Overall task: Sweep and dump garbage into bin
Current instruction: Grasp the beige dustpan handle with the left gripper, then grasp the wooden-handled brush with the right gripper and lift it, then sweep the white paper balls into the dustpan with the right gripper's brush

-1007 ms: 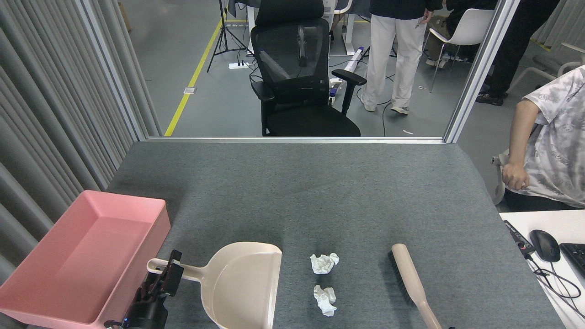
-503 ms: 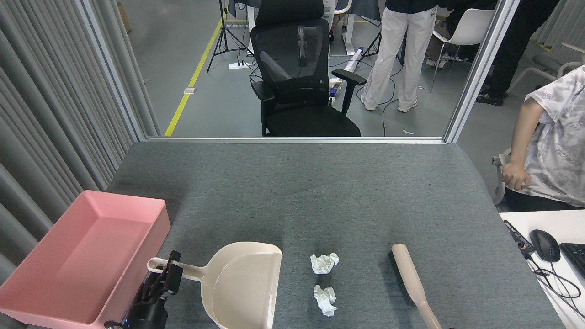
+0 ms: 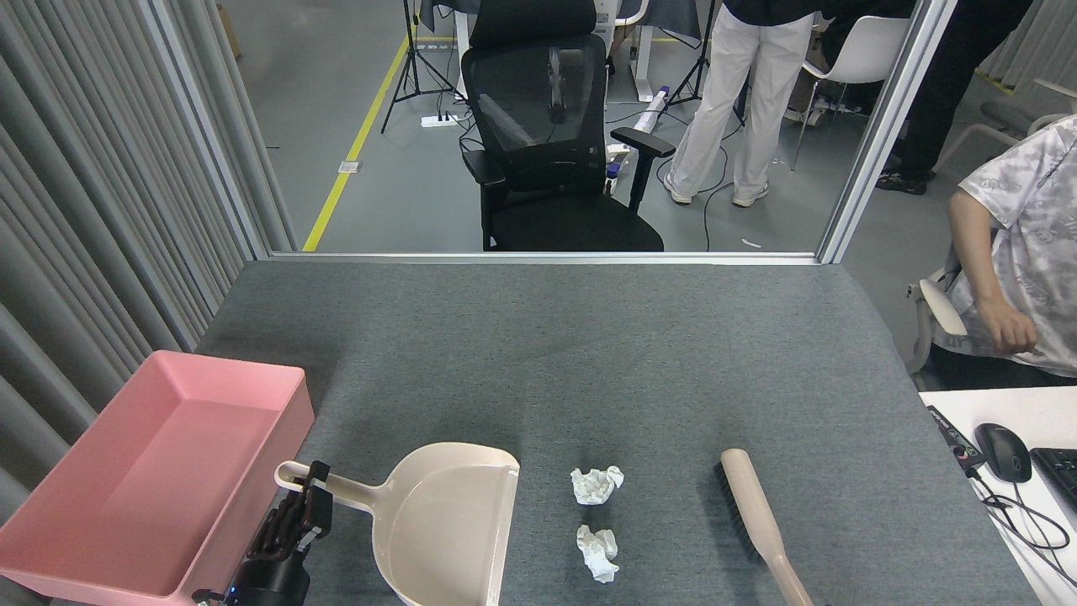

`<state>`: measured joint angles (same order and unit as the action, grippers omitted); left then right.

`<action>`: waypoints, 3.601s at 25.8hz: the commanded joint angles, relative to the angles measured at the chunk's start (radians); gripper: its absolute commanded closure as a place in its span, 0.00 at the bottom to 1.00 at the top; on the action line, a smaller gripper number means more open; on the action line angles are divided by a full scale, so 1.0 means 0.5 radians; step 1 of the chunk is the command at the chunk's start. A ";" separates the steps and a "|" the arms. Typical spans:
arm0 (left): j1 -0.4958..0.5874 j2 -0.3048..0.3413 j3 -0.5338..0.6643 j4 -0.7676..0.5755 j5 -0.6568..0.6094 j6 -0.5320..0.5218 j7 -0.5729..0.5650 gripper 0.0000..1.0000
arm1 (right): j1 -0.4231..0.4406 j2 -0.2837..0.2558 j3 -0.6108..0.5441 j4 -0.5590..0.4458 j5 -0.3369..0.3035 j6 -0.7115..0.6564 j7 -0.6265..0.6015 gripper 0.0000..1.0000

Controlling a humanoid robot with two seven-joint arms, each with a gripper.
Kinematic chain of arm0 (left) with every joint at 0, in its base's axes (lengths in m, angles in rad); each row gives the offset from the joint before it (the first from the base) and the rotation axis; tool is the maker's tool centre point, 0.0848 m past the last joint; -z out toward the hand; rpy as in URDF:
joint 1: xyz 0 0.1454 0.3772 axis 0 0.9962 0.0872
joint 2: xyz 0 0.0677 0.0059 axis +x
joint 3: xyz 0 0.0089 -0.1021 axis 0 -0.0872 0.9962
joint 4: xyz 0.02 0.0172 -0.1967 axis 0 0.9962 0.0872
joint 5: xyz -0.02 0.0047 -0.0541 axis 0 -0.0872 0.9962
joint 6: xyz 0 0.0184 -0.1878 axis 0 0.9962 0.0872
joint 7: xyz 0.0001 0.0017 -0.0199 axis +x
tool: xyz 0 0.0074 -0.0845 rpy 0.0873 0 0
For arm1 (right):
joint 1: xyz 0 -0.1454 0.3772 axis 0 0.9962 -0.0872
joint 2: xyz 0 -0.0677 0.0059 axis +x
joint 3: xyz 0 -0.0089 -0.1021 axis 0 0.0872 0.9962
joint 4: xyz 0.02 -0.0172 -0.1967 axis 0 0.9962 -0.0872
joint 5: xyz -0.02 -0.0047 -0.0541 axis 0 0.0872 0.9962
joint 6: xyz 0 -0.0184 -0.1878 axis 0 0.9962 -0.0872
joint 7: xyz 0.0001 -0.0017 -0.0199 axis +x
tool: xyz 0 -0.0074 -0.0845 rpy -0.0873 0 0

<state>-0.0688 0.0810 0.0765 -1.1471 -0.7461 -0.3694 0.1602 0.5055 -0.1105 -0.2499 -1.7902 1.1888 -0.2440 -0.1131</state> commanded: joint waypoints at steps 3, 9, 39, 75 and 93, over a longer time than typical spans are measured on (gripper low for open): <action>0.000 0.001 0.000 -0.001 -0.002 0.006 -0.001 0.59 | 0.001 0.000 0.024 0.000 0.003 0.006 -0.001 0.01; 0.000 0.001 0.000 -0.004 -0.002 0.006 -0.001 0.58 | 0.001 0.000 0.144 0.009 0.123 0.132 -0.010 0.01; 0.006 -0.002 0.000 -0.056 0.001 0.006 -0.004 0.55 | -0.124 0.040 0.211 0.212 0.285 0.328 -0.053 0.25; 0.006 -0.002 0.000 -0.053 0.001 0.006 -0.004 0.54 | -0.143 0.037 0.319 0.218 0.310 0.215 -0.056 0.94; 0.021 -0.002 0.000 -0.077 0.001 0.006 -0.004 0.54 | -0.084 0.031 0.923 0.172 0.399 0.374 -0.035 1.00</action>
<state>-0.0607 0.0792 0.0770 -1.1818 -0.7455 -0.3668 0.1575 0.4603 -0.0949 0.1736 -1.7076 1.3828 -0.0785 -0.1329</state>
